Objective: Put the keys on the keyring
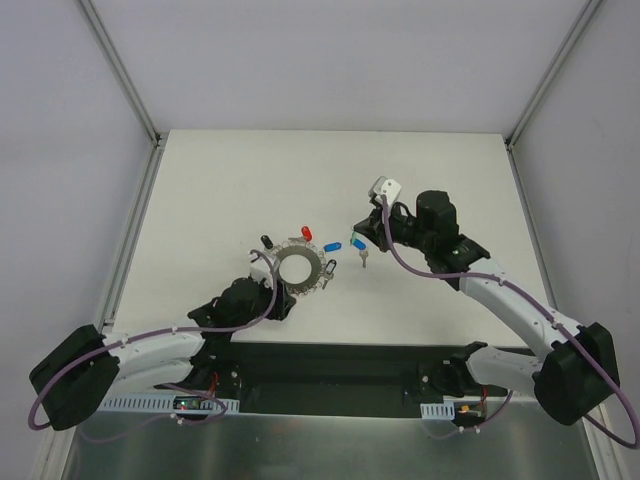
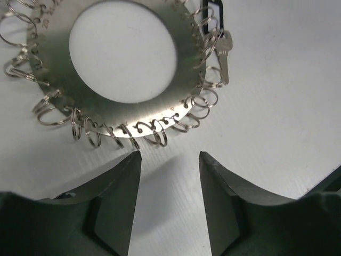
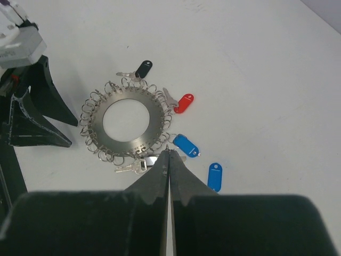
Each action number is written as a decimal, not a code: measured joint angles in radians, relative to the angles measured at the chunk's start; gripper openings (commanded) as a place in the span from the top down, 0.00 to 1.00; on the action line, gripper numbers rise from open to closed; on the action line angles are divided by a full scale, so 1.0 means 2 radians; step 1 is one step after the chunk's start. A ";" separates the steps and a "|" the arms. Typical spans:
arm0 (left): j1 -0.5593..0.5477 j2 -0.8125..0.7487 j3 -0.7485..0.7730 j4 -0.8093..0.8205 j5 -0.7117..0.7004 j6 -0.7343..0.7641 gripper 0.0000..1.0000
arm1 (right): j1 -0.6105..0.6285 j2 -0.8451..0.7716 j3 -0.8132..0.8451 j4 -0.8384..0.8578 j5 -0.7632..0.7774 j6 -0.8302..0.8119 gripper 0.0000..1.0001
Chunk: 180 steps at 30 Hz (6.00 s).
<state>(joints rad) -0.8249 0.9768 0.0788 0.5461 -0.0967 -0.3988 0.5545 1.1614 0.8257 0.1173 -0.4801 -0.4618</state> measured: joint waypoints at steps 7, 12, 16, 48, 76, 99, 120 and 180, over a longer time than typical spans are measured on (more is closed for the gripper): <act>-0.010 -0.064 0.137 -0.215 -0.051 -0.077 0.44 | 0.000 -0.022 0.000 -0.039 0.015 -0.001 0.99; -0.041 -0.034 0.218 -0.323 -0.088 -0.136 0.55 | 0.000 -0.032 0.000 -0.057 0.025 -0.001 0.99; -0.076 0.035 0.275 -0.400 -0.128 -0.181 0.65 | 0.000 -0.034 0.000 -0.069 0.032 0.000 0.99; -0.089 0.261 0.375 -0.498 -0.178 -0.259 0.78 | 0.000 -0.034 -0.001 -0.085 0.045 0.001 0.99; -0.088 0.291 0.394 -0.496 -0.181 -0.260 0.84 | 0.000 -0.032 -0.002 -0.085 0.043 0.001 0.99; -0.087 0.307 0.394 -0.496 -0.219 -0.269 0.93 | 0.000 -0.018 -0.002 -0.084 0.036 0.001 0.99; -0.062 0.268 0.354 -0.493 -0.244 -0.279 1.00 | 0.000 -0.013 -0.002 -0.084 0.027 0.000 0.99; 0.211 0.024 0.272 -0.101 0.452 0.322 1.00 | -0.003 0.130 0.216 -0.140 -0.193 -0.236 0.99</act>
<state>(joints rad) -0.4038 1.0252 0.6228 0.3431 0.8074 0.2443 0.5488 1.4220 1.2579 -0.1619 -0.8669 -0.9337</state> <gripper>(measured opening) 0.007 0.015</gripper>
